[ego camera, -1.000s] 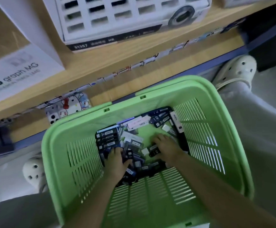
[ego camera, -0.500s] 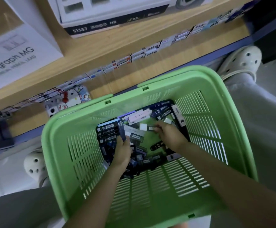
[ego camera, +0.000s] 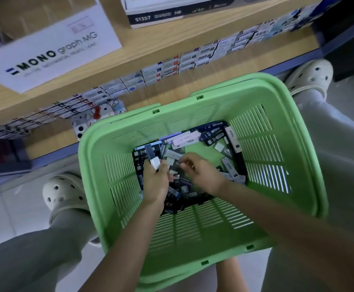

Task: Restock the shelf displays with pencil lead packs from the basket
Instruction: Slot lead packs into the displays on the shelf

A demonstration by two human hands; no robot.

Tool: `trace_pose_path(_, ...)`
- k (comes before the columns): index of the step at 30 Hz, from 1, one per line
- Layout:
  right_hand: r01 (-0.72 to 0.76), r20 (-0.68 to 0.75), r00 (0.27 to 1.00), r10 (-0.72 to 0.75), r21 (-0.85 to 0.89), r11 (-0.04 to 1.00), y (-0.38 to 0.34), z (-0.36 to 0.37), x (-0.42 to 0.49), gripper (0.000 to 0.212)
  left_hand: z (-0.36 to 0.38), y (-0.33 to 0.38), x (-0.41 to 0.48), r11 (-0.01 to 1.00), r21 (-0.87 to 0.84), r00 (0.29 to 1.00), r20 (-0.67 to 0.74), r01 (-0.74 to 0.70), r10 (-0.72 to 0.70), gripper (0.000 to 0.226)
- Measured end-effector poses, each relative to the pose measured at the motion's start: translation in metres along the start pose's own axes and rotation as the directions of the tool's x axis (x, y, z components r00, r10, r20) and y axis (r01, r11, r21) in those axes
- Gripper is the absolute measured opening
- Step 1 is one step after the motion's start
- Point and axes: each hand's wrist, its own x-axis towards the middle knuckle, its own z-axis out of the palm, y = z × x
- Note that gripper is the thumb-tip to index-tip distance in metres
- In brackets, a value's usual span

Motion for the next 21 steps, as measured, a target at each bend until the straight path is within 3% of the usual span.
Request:
trace_pose_path(3, -0.118, -0.004, 0.993, 0.118, -0.106, 0.987, 0.019, -0.002, 0.018, 0.038, -0.014, 0.003, -0.003, 0.999, -0.036, 0.999, -0.027, 0.029, -0.03, 0.046)
trace_pose_path(6, -0.186, 0.045, 0.98, 0.194, -0.147, 0.972, 0.033, 0.001, 0.034, 0.052, -0.024, 0.007, -0.008, 0.999, -0.029, 0.999, -0.035, 0.014, -0.015, 0.033)
trace_pose_path(10, -0.172, 0.064, 0.978, 0.198, -0.286, 0.943, 0.044, 0.017, 0.048, 0.063, -0.031, 0.009, -0.012, 0.999, -0.048, 1.0, -0.025, 0.006, -0.007, 0.005)
trace_pose_path(14, -0.17, 0.109, 0.969, 0.221, -0.356, 0.919, 0.04, 0.038, 0.049, 0.069, -0.032, 0.008, -0.013, 0.995, -0.094, 0.999, -0.009, 0.033, -0.034, 0.012)
trace_pose_path(18, -0.151, 0.149, 0.959, 0.242, -0.456, 0.877, 0.038, 0.049, 0.046, 0.065, -0.033, 0.005, -0.017, 0.993, -0.108, 0.999, 0.004, 0.043, -0.043, 0.013)
trace_pose_path(21, -0.114, 0.239, 0.935, 0.261, -0.492, 0.863, 0.033, 0.049, 0.048, 0.043, -0.035, 0.003, -0.019, 0.993, -0.111, 0.999, 0.015, 0.049, -0.048, 0.013)
